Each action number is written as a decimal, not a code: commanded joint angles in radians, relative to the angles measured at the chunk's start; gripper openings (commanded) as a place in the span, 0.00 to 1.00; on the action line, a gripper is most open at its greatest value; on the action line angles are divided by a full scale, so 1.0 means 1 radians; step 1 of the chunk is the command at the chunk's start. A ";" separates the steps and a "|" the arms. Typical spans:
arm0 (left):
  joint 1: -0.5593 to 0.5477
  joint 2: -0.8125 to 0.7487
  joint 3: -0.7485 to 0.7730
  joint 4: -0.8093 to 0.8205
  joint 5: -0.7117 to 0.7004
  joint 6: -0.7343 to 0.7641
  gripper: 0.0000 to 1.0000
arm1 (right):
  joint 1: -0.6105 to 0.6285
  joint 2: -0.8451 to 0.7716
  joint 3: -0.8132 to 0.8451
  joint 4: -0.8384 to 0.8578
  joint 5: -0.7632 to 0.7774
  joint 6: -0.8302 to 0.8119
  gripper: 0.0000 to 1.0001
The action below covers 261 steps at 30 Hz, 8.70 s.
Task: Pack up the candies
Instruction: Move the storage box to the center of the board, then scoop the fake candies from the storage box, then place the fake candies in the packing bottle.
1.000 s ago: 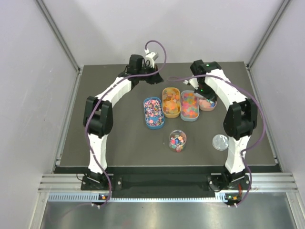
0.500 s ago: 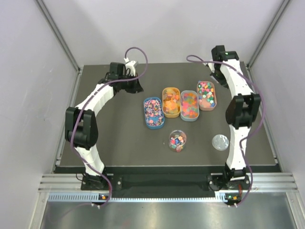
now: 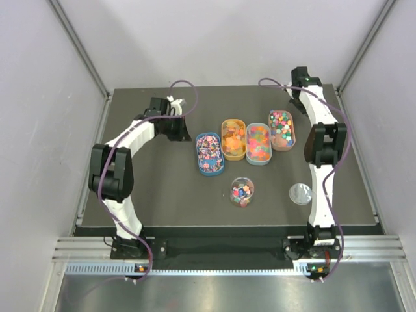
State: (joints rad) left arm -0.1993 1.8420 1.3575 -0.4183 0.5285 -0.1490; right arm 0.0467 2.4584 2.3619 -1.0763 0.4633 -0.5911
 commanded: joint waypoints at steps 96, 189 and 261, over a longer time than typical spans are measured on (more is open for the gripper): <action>-0.388 0.781 0.913 0.475 0.097 -0.167 0.00 | 0.107 -0.576 -0.833 -0.267 -0.331 0.158 0.00; -0.331 0.220 0.460 0.524 -0.007 -0.164 0.03 | 0.139 -0.503 -1.058 0.492 -0.503 0.659 0.00; -0.092 -0.481 -0.284 0.365 -0.211 0.062 0.03 | 0.682 -1.214 -1.262 -0.227 -0.235 -0.331 0.00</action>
State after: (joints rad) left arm -0.3008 1.4185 1.1030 -0.1192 0.3004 -0.0731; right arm 0.7040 1.2297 1.0374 -1.2682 0.1776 -0.9386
